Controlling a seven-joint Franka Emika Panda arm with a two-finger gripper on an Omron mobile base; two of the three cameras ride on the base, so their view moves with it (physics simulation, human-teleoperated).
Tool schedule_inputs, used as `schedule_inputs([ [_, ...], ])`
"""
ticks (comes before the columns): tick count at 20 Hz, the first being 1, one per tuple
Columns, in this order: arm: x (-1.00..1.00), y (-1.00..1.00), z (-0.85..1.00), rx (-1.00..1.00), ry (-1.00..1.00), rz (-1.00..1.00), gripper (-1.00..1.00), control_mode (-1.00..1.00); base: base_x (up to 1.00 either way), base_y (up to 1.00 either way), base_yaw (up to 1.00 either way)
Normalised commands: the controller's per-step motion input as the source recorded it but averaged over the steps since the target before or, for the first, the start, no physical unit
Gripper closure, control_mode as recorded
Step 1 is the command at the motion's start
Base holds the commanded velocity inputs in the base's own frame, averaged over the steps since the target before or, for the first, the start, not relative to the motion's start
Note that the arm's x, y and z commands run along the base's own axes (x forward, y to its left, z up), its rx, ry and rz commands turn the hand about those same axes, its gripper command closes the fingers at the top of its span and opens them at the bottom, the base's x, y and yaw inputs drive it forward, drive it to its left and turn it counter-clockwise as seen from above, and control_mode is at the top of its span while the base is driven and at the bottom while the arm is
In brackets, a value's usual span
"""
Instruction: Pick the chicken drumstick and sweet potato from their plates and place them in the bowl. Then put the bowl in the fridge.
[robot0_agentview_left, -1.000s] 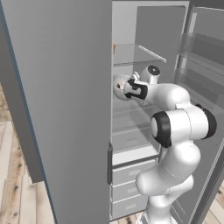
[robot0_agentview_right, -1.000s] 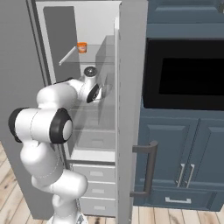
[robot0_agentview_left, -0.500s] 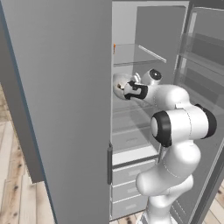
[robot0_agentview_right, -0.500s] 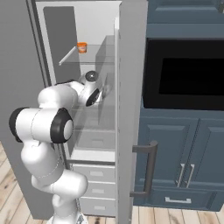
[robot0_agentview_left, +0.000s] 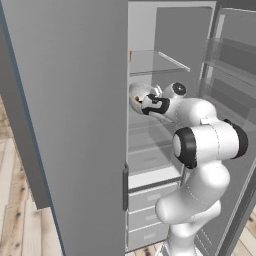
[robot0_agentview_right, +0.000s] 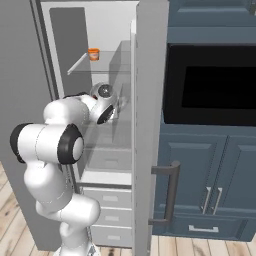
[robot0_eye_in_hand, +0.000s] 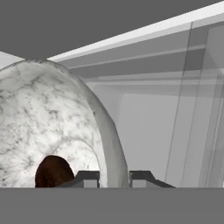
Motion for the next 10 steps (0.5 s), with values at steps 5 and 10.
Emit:
schedule_inputs([
  [5, 0.0, 0.01, -0.1, 0.0, 0.0, 0.0, -1.0, -1.0, 0.0, 0.0, 0.0],
  [10, -0.01, 0.03, 0.0, 0.0, 0.0, 0.0, -1.0, -1.0, 0.0, 0.0, 0.0],
])
